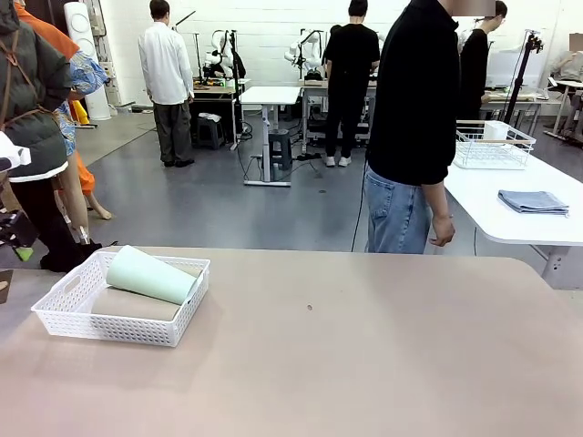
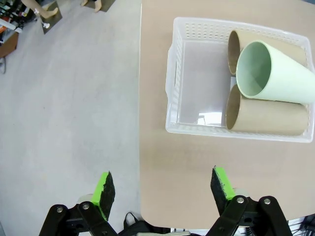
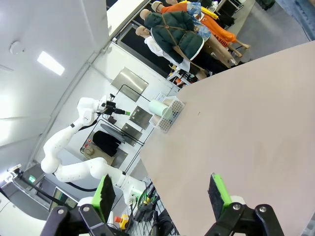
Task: Clean and organize the cups into the basket.
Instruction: Move the Organizing basket back to the left side of the table.
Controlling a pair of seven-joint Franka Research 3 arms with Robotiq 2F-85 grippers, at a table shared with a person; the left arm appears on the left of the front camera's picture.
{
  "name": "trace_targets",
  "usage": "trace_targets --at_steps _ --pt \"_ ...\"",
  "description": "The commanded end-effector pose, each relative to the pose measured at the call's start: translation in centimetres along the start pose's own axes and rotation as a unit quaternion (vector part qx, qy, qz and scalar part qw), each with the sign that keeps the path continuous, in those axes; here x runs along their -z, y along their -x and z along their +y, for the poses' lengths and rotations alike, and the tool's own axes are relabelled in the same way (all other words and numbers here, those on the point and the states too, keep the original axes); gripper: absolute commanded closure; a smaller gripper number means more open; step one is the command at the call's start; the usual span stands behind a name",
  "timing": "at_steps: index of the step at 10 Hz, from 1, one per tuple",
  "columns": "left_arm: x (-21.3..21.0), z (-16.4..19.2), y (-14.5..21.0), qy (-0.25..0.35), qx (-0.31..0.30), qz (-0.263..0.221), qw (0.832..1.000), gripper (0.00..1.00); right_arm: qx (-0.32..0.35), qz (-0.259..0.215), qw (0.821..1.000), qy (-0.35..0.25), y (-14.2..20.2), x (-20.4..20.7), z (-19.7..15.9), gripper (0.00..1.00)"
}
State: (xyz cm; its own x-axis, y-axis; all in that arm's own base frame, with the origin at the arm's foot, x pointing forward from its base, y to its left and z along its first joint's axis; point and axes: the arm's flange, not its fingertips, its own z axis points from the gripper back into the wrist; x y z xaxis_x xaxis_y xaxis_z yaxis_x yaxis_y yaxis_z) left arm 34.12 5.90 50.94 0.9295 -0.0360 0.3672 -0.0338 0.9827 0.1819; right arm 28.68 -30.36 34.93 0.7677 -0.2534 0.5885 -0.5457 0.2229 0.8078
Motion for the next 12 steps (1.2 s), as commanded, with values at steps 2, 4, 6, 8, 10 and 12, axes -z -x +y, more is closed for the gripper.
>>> trace_targets --at_steps 2,4,6,8,10,12 --pt "-0.1 0.1 -0.2 0.016 -0.011 -0.009 1.0 0.0 0.0 0.001 1.0 0.006 0.1 0.2 0.1 0.0" --pt "-0.1 0.1 -0.2 0.016 -0.011 -0.009 1.0 0.0 0.0 0.001 1.0 0.006 0.1 0.2 0.1 0.0" --pt "-1.0 2.9 -0.5 0.16 -0.037 0.026 0.986 0.0 0.0 0.001 1.0 0.006 0.1 0.2 0.1 0.0" --pt "-2.2 9.3 -0.3 0.401 -0.088 0.058 0.91 0.0 0.0 0.001 1.0 0.006 0.1 0.2 0.1 0.0" --pt "-1.3 14.4 0.3 0.515 -0.085 0.07 0.85 0.0 0.0 0.001 1.0 0.006 0.1 0.2 0.1 0.0" --pt "1.3 19.4 0.6 0.58 -0.095 0.049 0.808 0.0 0.0 0.001 1.0 0.006 0.1 0.2 0.1 0.0"
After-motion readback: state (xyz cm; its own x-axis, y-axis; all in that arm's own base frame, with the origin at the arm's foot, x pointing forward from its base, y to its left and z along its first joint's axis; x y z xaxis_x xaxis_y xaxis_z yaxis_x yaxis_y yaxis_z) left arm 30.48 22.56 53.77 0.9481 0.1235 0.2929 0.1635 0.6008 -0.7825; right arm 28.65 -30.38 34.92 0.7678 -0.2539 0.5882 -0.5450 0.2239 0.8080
